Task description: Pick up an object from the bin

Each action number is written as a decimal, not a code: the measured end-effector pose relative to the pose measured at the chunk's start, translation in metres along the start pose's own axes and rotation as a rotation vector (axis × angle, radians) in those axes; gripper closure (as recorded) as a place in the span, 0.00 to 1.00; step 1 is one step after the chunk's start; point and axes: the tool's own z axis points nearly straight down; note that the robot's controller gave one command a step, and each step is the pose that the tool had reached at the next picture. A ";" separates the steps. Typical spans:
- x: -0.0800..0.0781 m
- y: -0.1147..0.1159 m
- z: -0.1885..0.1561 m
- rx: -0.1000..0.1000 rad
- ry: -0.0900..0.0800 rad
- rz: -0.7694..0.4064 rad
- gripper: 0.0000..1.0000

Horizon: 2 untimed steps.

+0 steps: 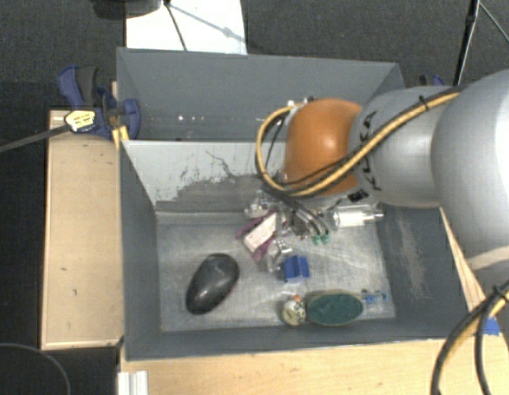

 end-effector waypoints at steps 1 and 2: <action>-0.001 0.000 -0.002 -0.001 -0.004 0.003 0.00; -0.003 0.000 -0.003 -0.001 -0.008 0.004 1.00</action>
Offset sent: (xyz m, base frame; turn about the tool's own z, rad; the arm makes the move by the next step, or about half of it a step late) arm 0.0000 0.0000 0.0000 0.0000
